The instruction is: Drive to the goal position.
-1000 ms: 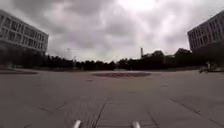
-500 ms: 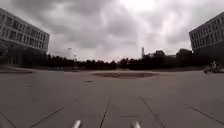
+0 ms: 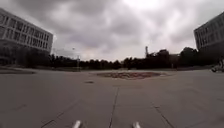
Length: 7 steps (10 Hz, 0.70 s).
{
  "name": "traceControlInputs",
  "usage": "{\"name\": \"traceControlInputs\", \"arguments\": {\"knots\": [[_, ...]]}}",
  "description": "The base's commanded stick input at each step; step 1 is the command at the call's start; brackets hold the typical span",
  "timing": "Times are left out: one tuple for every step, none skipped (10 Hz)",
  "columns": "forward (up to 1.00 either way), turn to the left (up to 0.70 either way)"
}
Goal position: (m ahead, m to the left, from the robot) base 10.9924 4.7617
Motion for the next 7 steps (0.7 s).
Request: {"name": "traceControlInputs", "arguments": {"knots": [[1.0,0.4],[1.0,0.33],[1.0,0.07],[1.0,0.0],[1.0,0.0],[1.0,0.0],[1.0,0.0]]}}
